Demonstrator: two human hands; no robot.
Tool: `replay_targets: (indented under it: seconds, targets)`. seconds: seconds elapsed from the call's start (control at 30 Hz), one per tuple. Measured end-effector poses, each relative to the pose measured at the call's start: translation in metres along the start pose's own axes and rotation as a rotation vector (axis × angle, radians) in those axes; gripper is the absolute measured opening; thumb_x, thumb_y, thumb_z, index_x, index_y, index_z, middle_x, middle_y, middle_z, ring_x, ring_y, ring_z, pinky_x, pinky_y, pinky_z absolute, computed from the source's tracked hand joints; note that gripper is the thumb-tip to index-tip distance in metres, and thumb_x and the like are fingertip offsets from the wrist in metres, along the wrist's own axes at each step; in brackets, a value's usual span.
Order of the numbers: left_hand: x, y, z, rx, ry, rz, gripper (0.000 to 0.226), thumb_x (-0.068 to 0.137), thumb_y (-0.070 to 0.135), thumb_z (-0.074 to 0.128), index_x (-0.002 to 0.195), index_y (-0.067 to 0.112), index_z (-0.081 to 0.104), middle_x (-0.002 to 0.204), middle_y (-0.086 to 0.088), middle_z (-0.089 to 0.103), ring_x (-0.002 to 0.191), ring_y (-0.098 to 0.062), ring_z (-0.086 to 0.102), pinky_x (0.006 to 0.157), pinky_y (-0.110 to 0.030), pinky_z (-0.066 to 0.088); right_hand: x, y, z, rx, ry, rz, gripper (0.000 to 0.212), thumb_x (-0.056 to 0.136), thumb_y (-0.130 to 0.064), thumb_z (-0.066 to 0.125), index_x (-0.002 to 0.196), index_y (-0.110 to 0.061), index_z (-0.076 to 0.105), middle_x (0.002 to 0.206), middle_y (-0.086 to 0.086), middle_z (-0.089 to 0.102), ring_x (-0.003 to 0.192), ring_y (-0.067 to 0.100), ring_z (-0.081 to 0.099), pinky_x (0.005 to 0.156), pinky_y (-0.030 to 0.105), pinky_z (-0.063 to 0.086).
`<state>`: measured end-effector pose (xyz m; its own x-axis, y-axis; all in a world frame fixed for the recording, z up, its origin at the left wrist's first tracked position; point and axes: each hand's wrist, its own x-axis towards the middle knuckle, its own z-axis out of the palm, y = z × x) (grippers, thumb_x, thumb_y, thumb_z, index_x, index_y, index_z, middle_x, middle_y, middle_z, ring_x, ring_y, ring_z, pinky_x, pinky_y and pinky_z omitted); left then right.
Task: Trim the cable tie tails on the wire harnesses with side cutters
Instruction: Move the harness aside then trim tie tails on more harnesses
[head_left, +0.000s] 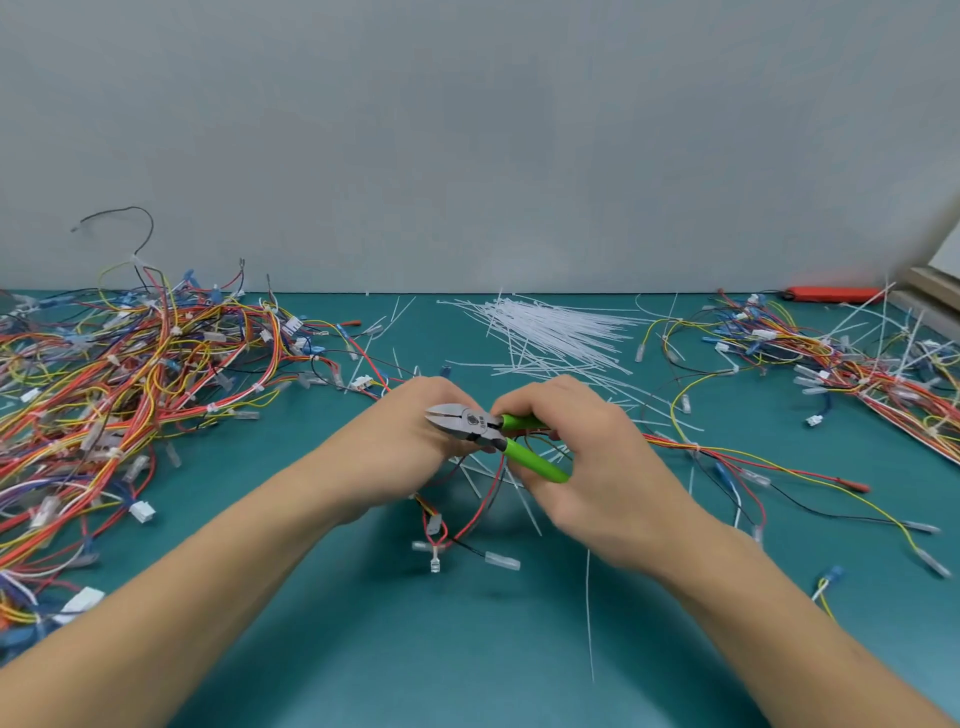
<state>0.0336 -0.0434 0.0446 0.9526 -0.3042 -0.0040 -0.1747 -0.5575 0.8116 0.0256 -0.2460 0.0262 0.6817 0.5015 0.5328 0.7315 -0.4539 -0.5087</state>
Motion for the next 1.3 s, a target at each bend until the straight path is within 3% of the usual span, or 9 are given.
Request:
replay_targets:
  seconds: [0.13, 0.3, 0.43, 0.57, 0.67, 0.77, 0.9, 1.1, 1.3]
  targets:
    - [-0.001, 0.000, -0.001, -0.054, -0.056, -0.027, 0.046, 0.068, 0.039, 0.063, 0.079, -0.005, 0.053, 0.077, -0.005, 0.039, 0.077, -0.018, 0.027, 0.071, -0.039, 0.022, 0.000, -0.001, 0.003, 0.026, -0.001, 0.006, 0.038, 0.081, -0.012, 0.086, 0.112, -0.025, 0.067, 0.097, -0.023, 0.060, 0.096, 0.008, 0.058, 0.086, 0.021, 0.048]
    - [-0.002, 0.002, 0.000, -0.187, -0.097, -0.025, 0.024, 0.094, 0.016, 0.071, 0.072, 0.022, 0.076, 0.073, 0.007, 0.069, 0.069, -0.006, 0.056, 0.075, -0.018, 0.042, -0.002, 0.000, 0.010, 0.140, 0.091, 0.066, 0.028, 0.086, -0.013, 0.078, 0.108, -0.024, 0.066, 0.094, -0.011, 0.067, 0.089, 0.014, 0.060, 0.080, 0.022, 0.047]
    - [-0.001, 0.002, -0.003, -0.132, -0.067, -0.060, 0.024, 0.096, 0.041, 0.069, 0.095, 0.021, 0.081, 0.088, -0.012, 0.074, 0.079, -0.016, 0.056, 0.083, -0.041, 0.049, -0.001, 0.001, 0.009, 0.309, 0.140, 0.188, 0.026, 0.090, -0.012, 0.072, 0.102, -0.033, 0.065, 0.091, -0.006, 0.070, 0.084, 0.020, 0.063, 0.078, 0.028, 0.052]
    - [0.002, 0.004, -0.006, -0.173, 0.236, 0.071, 0.015, 0.095, 0.015, 0.071, 0.097, 0.026, 0.080, 0.087, 0.008, 0.078, 0.079, -0.011, 0.070, 0.067, -0.022, 0.055, 0.004, 0.007, 0.010, 0.516, 0.185, 0.369, 0.026, 0.090, -0.002, 0.076, 0.096, -0.026, 0.068, 0.084, -0.003, 0.073, 0.080, 0.016, 0.069, 0.080, 0.037, 0.060]
    - [0.005, 0.004, -0.005, -0.233, 0.569, 0.169, 0.011, 0.092, 0.014, 0.073, 0.090, 0.025, 0.077, 0.083, 0.011, 0.076, 0.075, -0.005, 0.066, 0.066, -0.014, 0.050, 0.006, 0.010, 0.008, 0.710, 0.254, 0.516, 0.021, 0.089, 0.001, 0.077, 0.096, -0.016, 0.070, 0.073, -0.007, 0.069, 0.067, 0.005, 0.066, 0.063, 0.019, 0.054]
    - [0.009, -0.003, 0.001, -0.492, 0.813, 0.004, 0.011, 0.096, 0.018, 0.064, 0.088, 0.024, 0.068, 0.077, 0.012, 0.065, 0.068, -0.007, 0.057, 0.062, -0.022, 0.045, 0.007, 0.011, 0.002, 0.817, 0.320, 0.658, 0.019, 0.088, -0.005, 0.078, 0.095, -0.021, 0.071, 0.072, -0.007, 0.069, 0.064, 0.008, 0.064, 0.057, 0.019, 0.051]
    - [0.006, -0.006, 0.017, -0.841, 0.753, -0.299, 0.012, 0.090, 0.017, 0.059, 0.079, 0.018, 0.056, 0.068, 0.004, 0.050, 0.058, -0.014, 0.047, 0.047, -0.026, 0.032, 0.009, 0.014, -0.002, 0.984, 0.407, 0.769, 0.019, 0.087, -0.004, 0.077, 0.099, -0.018, 0.072, 0.079, 0.002, 0.070, 0.066, 0.014, 0.062, 0.057, 0.026, 0.048]
    - [-0.004, 0.003, 0.040, -0.661, 0.233, -0.160, 0.017, 0.077, 0.029, 0.081, 0.089, 0.017, 0.078, 0.090, -0.004, 0.079, 0.064, -0.014, 0.066, 0.048, -0.024, 0.044, 0.008, 0.013, -0.003, 1.062, 0.420, 0.781, 0.020, 0.087, -0.005, 0.075, 0.102, -0.017, 0.070, 0.079, 0.002, 0.071, 0.065, 0.014, 0.064, 0.059, 0.029, 0.049]
    - [-0.003, -0.004, 0.048, -0.644, 0.240, -0.039, 0.004, 0.091, 0.022, 0.076, 0.090, 0.018, 0.078, 0.090, -0.008, 0.076, 0.074, -0.013, 0.067, 0.054, -0.022, 0.044, 0.006, 0.007, 0.005, 0.979, 0.330, 0.694, 0.022, 0.084, -0.009, 0.081, 0.098, -0.023, 0.072, 0.082, -0.001, 0.072, 0.075, 0.018, 0.067, 0.070, 0.035, 0.050]
